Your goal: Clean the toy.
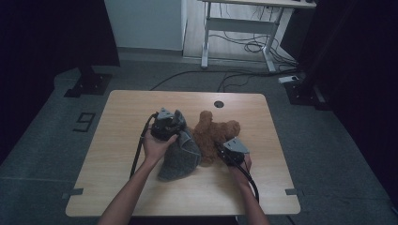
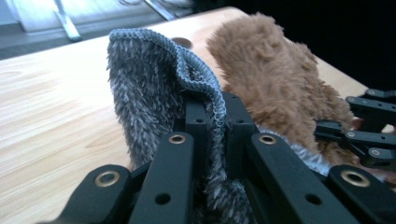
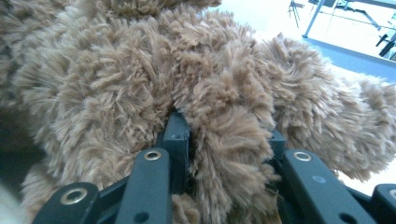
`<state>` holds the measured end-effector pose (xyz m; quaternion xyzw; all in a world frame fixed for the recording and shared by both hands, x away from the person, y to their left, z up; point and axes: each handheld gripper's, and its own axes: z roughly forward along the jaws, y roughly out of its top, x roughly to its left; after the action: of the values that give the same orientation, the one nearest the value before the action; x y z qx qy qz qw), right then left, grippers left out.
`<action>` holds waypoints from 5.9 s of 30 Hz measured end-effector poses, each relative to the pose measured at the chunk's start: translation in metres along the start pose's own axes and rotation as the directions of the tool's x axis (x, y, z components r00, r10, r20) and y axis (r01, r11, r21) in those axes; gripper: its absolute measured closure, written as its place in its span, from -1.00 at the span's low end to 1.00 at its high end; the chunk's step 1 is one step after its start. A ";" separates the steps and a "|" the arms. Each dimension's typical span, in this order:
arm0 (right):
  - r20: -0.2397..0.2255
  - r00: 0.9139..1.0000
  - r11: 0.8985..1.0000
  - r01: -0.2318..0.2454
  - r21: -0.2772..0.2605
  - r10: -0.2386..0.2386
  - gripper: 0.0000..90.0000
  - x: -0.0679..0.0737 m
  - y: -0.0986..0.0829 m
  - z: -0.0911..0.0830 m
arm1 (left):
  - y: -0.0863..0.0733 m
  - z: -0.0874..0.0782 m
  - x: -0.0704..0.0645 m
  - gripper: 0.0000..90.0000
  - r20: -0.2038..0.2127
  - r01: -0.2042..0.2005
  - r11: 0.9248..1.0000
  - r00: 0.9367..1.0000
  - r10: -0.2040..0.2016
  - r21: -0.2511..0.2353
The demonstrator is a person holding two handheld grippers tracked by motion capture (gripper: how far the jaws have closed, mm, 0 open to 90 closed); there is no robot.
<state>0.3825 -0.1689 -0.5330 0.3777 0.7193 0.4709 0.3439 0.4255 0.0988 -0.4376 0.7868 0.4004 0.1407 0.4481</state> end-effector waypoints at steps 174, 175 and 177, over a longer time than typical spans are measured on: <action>-0.079 0.970 0.973 -0.228 0.020 0.229 -0.37 -0.036 -0.020 -0.051 | -0.128 -0.100 0.098 0.84 -0.250 0.171 0.978 0.959 -0.136 0.123; -0.079 0.969 0.972 -0.232 0.019 0.233 -0.37 -0.037 -0.021 -0.052 | -0.131 -0.106 0.100 0.84 -0.257 0.175 0.977 0.956 -0.139 0.121; -0.076 0.969 0.972 -0.234 0.017 0.234 -0.38 -0.038 -0.021 -0.055 | -0.137 -0.118 0.102 0.84 -0.275 0.173 0.979 0.952 -0.137 0.111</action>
<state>0.3494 -0.2305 -0.5302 0.4427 0.6844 0.5196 0.2562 0.3536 0.2843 -0.4974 0.7552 0.5260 0.1823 0.3462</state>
